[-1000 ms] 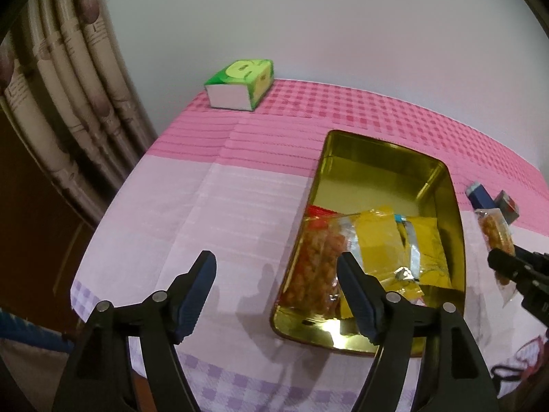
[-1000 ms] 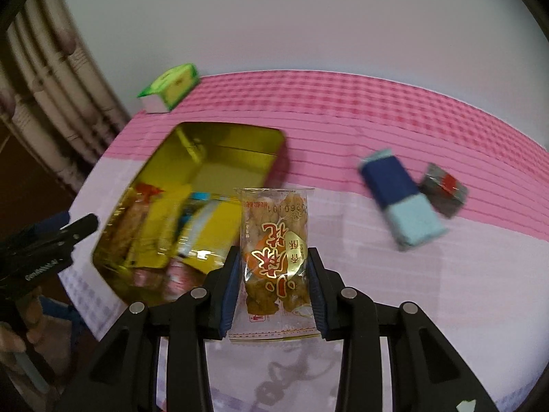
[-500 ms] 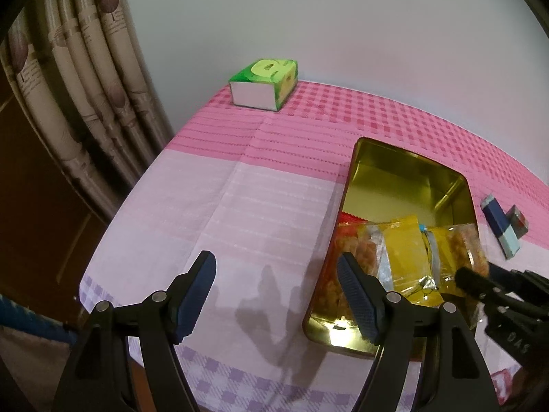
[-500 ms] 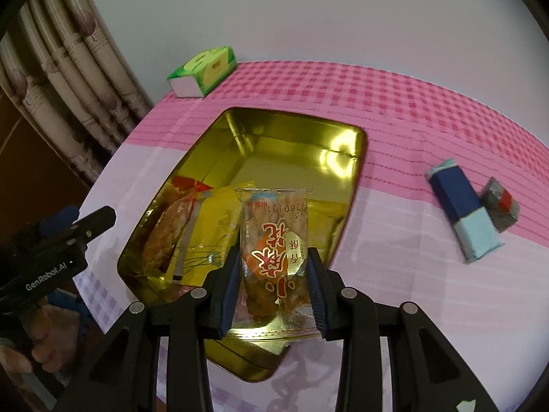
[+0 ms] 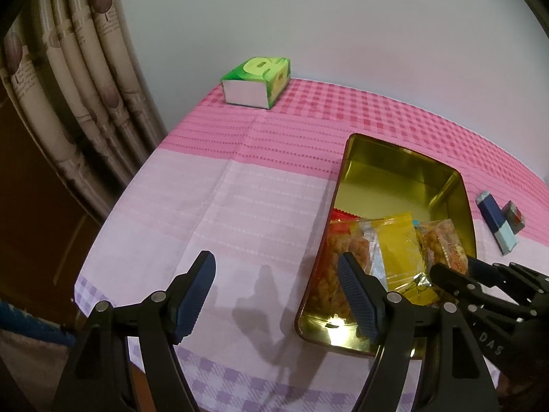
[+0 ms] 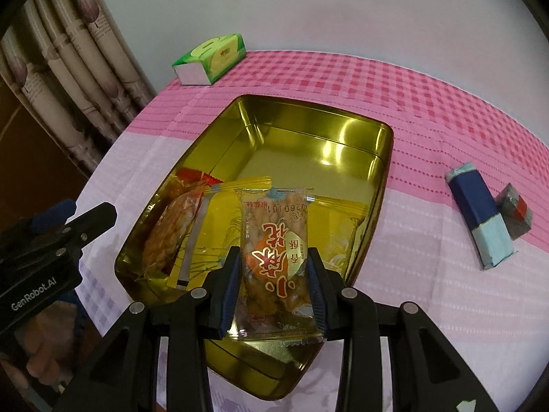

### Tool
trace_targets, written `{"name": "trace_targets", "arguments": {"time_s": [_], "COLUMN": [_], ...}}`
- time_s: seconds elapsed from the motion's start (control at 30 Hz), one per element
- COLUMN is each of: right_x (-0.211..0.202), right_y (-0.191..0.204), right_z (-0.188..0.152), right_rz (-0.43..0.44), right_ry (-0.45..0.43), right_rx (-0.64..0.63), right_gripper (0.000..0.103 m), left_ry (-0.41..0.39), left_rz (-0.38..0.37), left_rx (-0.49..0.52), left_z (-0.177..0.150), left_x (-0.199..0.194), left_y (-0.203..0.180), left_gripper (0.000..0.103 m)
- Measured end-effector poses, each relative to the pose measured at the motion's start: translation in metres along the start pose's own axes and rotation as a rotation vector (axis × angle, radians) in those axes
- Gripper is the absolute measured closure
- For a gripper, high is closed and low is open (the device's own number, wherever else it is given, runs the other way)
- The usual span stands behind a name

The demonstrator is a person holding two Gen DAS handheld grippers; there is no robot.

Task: Organize snacks
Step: 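Carry the pastry bag into the tray and open the right gripper, then grasp the grey red-banded packet with the right gripper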

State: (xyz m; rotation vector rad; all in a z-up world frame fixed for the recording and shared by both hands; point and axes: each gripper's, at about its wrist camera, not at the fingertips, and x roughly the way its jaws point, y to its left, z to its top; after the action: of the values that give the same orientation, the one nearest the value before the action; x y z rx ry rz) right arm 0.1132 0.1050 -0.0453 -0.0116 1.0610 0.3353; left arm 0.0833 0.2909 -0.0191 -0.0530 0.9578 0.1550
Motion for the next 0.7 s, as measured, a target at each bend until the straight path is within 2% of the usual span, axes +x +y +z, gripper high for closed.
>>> {"name": "trace_targets", "arguments": {"time_s": [0.27,0.33,0.4,0.47,0.63,0.7], "right_x": [0.002,-0.002,-0.008,-0.015,-0.038,-0.047], "right_y": [0.008,0.007,0.005,0.003,-0.029,-0.057], "right_z": [-0.002,-0.001,-0.001,-0.002,-0.004,-0.004], "right_rz": [0.023,0.036,0.039,0.042,0.029,-0.013], "right_ry": [-0.002,-0.011,-0.027,-0.046,-0.111,-0.139], "right_rx": [-0.039,-0.048,-0.061,-0.074,-0.083,-0.085], "right_gripper": [0.064,0.053,0.047,0.046,0.046,0.046], "left_ry": [0.003,0.004,0.002,0.002,0.004,0.005], "left_rz": [-0.005,-0.001,0.001,0.005,0.016,0.024], "left_rx": [-0.002,0.0,0.001,0.001,0.009,0.019], "left_z": [0.0,-0.001,-0.001,-0.002,-0.003,-0.004], "left_x": [0.002,0.002,0.002,0.002,0.004,0.004], "left_y": [0.001,0.002,0.002,0.002,0.0,-0.003], "left_gripper": [0.029,0.029,0.029,0.029,0.029,0.028]}}
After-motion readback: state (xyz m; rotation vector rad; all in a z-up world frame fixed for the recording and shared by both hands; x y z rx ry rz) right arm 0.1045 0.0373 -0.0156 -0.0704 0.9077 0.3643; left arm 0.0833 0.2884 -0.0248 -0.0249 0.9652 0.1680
